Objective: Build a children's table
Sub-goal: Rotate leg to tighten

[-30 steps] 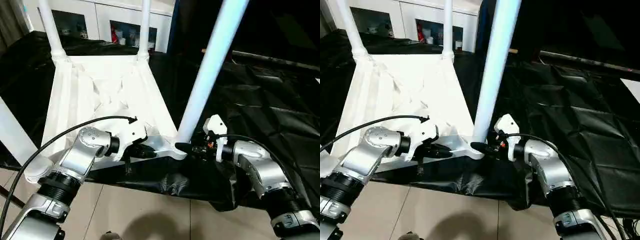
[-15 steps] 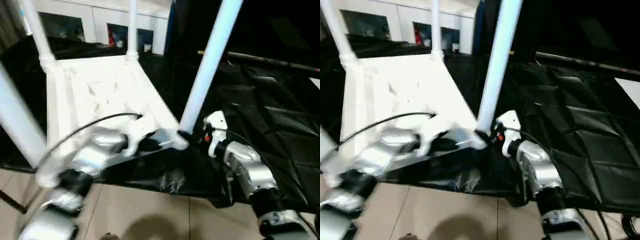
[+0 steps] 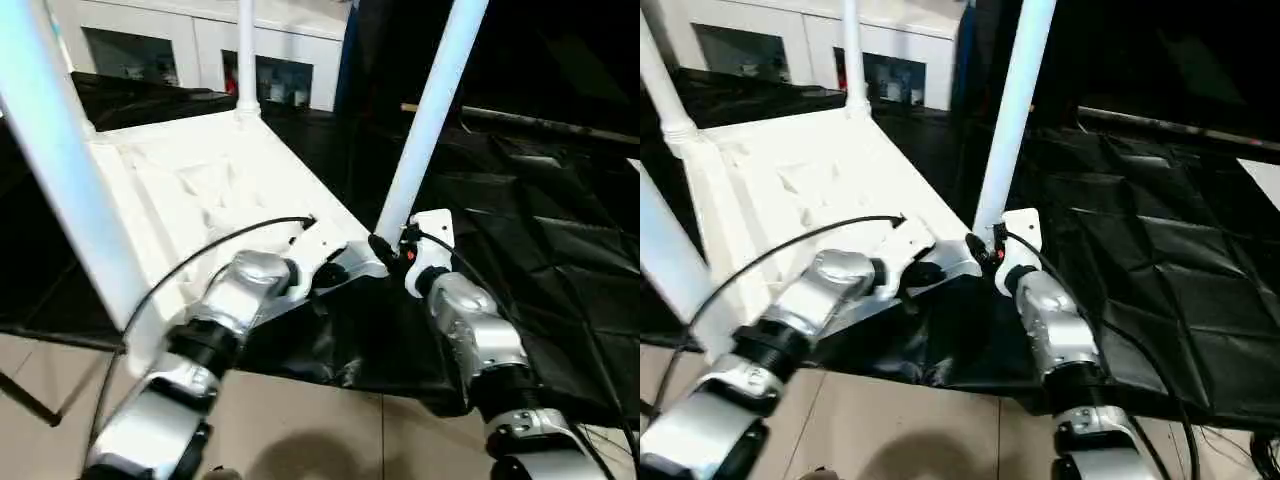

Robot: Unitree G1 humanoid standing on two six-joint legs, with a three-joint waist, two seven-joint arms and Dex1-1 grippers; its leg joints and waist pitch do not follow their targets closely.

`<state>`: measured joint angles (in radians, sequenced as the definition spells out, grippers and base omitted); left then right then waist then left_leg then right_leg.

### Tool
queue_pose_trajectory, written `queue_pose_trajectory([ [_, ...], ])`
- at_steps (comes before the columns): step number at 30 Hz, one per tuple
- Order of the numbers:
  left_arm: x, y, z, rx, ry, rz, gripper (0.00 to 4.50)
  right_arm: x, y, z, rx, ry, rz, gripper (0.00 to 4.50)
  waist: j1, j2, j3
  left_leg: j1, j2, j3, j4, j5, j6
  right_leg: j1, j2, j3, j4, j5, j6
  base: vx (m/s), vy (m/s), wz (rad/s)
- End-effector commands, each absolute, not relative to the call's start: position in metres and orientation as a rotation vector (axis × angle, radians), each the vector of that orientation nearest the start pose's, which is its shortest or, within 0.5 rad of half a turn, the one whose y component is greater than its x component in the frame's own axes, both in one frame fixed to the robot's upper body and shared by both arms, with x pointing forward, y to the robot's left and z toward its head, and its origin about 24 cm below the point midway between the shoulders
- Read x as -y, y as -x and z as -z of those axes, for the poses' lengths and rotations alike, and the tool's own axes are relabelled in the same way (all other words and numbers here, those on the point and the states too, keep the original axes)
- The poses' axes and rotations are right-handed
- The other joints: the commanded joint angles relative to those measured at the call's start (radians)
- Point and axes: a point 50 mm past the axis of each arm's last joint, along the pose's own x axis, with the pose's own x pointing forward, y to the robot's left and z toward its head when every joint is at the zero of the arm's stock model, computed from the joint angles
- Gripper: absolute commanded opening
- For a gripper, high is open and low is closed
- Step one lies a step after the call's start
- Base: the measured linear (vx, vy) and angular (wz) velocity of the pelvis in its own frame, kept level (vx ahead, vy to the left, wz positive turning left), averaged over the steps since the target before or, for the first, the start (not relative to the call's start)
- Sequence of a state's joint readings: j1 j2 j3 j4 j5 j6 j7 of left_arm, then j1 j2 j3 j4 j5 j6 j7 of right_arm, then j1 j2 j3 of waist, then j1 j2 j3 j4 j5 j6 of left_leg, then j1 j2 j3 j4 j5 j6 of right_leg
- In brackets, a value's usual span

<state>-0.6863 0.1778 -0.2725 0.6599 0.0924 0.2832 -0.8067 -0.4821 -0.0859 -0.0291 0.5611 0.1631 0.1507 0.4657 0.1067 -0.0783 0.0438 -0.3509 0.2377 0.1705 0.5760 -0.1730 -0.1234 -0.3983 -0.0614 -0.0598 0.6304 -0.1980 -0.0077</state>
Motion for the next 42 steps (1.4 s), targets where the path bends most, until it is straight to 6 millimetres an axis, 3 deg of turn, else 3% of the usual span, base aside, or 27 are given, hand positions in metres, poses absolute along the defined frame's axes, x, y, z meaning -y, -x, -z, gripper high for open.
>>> queue_pose_trajectory([
  [1, -0.085, -0.339, -0.062, -0.357, -0.351, 1.065, 0.0, 0.098, -0.319, -0.033, -0.261, -0.119, -0.745, 2.8, -0.003, -0.011, -0.052, -0.008, -0.008, 0.007, -0.065, -0.2, 0.025, 0.046, -0.069, 0.041, -0.095, -0.292, -0.1, 0.0, 0.0, 0.0],
  [4, -0.09, -0.337, -0.062, -0.362, -0.357, 1.095, 0.0, 0.102, -0.317, -0.032, -0.269, -0.081, -0.788, 3.14, -0.01, -0.01, -0.052, -0.007, -0.007, 0.008, -0.064, -0.184, 0.023, 0.045, -0.069, 0.041, -0.096, -0.298, -0.104, 0.0, 0.0, 0.0],
  [6, -0.102, -0.328, -0.065, -0.361, -0.361, 1.203, 0.0, 0.114, -0.312, -0.034, -0.282, -0.022, -0.904, 3.14, -0.012, -0.014, -0.051, -0.008, -0.004, 0.006, -0.065, -0.177, 0.022, 0.049, -0.069, 0.039, -0.093, -0.293, -0.113, 0.0, 0.0, 0.0],
  [8, -0.115, -0.318, -0.068, -0.378, -0.365, 1.303, 0.0, 0.127, -0.306, -0.038, -0.304, 0.022, -1.018, 3.14, -0.013, -0.01, -0.049, -0.004, -0.002, 0.008, -0.064, -0.19, 0.029, 0.042, -0.07, 0.042, -0.092, -0.285, -0.123, 0.0, 0.0, 0.0],
  [12, -0.123, -0.309, -0.068, -0.418, -0.352, 1.381, 0.0, 0.134, -0.307, -0.039, -0.312, 0.054, -1.061, 3.14, -0.012, -0.01, -0.05, 0.002, 0.0, 0.013, -0.063, -0.165, 0.031, 0.037, -0.065, 0.043, -0.081, -0.19, -0.172, 0.0, 0.0, 0.0],
  [16, -0.125, -0.304, -0.069, -0.426, -0.342, 1.41, 0.0, 0.134, -0.307, -0.04, -0.312, 0.065, -1.096, 3.14, -0.009, -0.015, -0.053, 0.0, -0.001, 0.015, -0.061, -0.125, 0.034, 0.045, -0.063, 0.042, -0.067, -0.094, -0.2, 0.0, 0.0, 0.0],
  [23, -0.122, -0.302, -0.07, -0.419, -0.328, 1.423, 0.0, 0.127, -0.301, -0.035, -0.335, 0.082, -1.177, 3.14, -0.004, -0.021, -0.053, -0.001, -0.003, 0.016, -0.059, -0.11, 0.039, 0.05, -0.065, 0.043, -0.066, -0.084, -0.197, 0.0, 0.0, 0.0],
  [24, -0.122, -0.302, -0.07, -0.419, -0.328, 1.424, 0.0, 0.127, -0.302, -0.034, -0.334, 0.067, -1.177, 2.88, -0.004, -0.018, -0.053, -0.001, -0.003, 0.015, -0.059, -0.113, 0.038, 0.05, -0.065, 0.044, -0.066, -0.089, -0.196, 0.0, 0.0, 0.0],
  [29, -0.122, -0.302, -0.07, -0.421, -0.332, 1.423, 0.0, 0.123, -0.302, -0.033, -0.323, 0.029, -1.182, 2.66, -0.004, -0.019, -0.053, 0.0, -0.002, 0.015, -0.059, -0.121, 0.033, 0.049, -0.066, 0.043, -0.067, -0.105, -0.194, 0.0, 0.0, 0.0],
  [37, -0.122, -0.305, -0.065, -0.438, -0.316, 1.368, 0.0, 0.127, -0.304, -0.029, -0.325, -0.028, -1.099, 2.65, -0.005, -0.018, -0.055, 0.001, -0.003, 0.015, -0.058, -0.113, 0.032, 0.05, -0.064, 0.043, -0.064, -0.083, -0.199, 0.0, 0.0, 0.0],
  [39, -0.117, -0.315, -0.061, -0.428, -0.311, 1.259, 0.0, 0.129, -0.309, -0.023, -0.342, -0.028, -0.989, 2.65, -0.007, -0.019, -0.05, 0.002, -0.003, 0.016, -0.06, -0.132, 0.026, 0.047, -0.064, 0.043, -0.069, -0.114, -0.198, 0.0, 0.0, 0.0],
  [42, -0.106, -0.326, -0.057, -0.413, -0.314, 1.139, 0.0, 0.128, -0.313, -0.017, -0.362, -0.041, -0.857, 2.65, -0.008, -0.021, -0.047, 0.007, -0.005, 0.016, -0.062, -0.18, 0.001, 0.043, -0.066, 0.044, -0.086, -0.242, -0.166, 0.0, 0.0, 0.0],
])
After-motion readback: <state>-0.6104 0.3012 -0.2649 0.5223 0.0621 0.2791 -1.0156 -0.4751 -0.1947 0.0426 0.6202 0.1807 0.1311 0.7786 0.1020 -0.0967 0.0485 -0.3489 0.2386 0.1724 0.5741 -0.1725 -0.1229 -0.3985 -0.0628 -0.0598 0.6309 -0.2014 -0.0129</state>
